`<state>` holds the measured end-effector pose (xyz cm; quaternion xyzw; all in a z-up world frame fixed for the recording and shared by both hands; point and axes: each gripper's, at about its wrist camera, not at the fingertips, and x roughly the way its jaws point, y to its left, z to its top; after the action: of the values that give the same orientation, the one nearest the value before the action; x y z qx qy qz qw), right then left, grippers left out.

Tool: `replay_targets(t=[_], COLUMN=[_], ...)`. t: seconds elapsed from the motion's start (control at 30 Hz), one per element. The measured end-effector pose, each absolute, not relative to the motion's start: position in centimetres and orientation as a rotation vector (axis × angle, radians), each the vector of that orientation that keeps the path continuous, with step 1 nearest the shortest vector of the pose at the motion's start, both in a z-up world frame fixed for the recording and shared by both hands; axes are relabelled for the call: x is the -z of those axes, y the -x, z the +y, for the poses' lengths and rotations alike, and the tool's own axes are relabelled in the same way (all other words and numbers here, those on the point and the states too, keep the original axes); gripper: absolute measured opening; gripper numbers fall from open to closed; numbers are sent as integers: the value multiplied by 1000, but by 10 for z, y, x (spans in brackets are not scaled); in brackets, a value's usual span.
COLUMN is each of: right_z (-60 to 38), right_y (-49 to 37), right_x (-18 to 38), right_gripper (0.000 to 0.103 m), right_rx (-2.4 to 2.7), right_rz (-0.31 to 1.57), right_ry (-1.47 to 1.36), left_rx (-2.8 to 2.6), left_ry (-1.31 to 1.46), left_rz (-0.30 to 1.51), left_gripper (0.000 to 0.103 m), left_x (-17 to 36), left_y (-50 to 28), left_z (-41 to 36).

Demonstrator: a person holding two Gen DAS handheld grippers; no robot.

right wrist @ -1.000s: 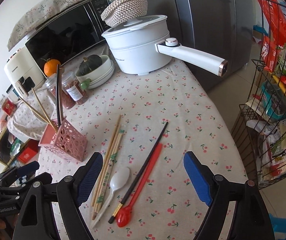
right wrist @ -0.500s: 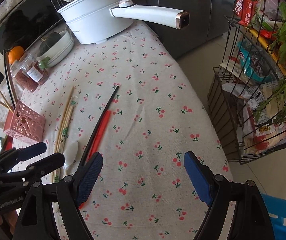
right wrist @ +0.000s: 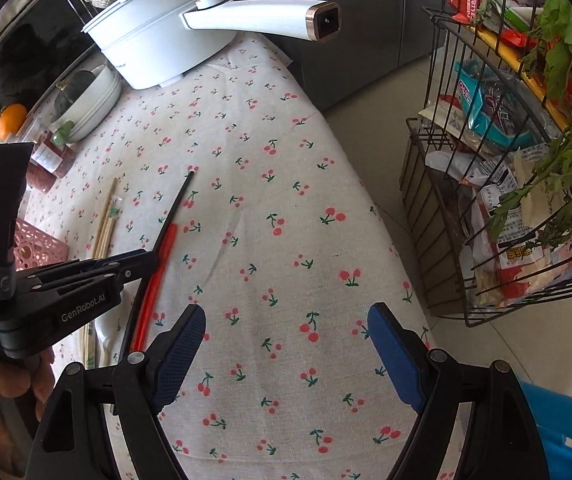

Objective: Organize utensils
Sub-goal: 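Open both tools and move them back over the remaining utensils, then grasp the black chopstick with left tool while right tool grasps the red spoon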

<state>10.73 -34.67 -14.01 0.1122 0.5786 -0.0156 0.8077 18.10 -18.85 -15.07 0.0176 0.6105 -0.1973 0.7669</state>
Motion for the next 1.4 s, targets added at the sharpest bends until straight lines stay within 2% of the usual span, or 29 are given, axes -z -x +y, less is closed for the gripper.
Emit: replay_targets(t=[0.6,1.0,1.4], right_z=[-332,-303,-231], right_y=[-103,-109,-131], right_x=[138,139,156], right_gripper=[84,84,84], right_rx=[14,-18,-108], right_rz=[1261,1275,1318], right_ry=[-198,-169,-189], left_rx=[360,416,429], left_ry=[-27,34,74], left_rz=[1264,1060,882], left_gripper=[7,6,6], left_x=[140,81,30], left_y=[-159,-109,-74], left_z=[-134,-85,-48])
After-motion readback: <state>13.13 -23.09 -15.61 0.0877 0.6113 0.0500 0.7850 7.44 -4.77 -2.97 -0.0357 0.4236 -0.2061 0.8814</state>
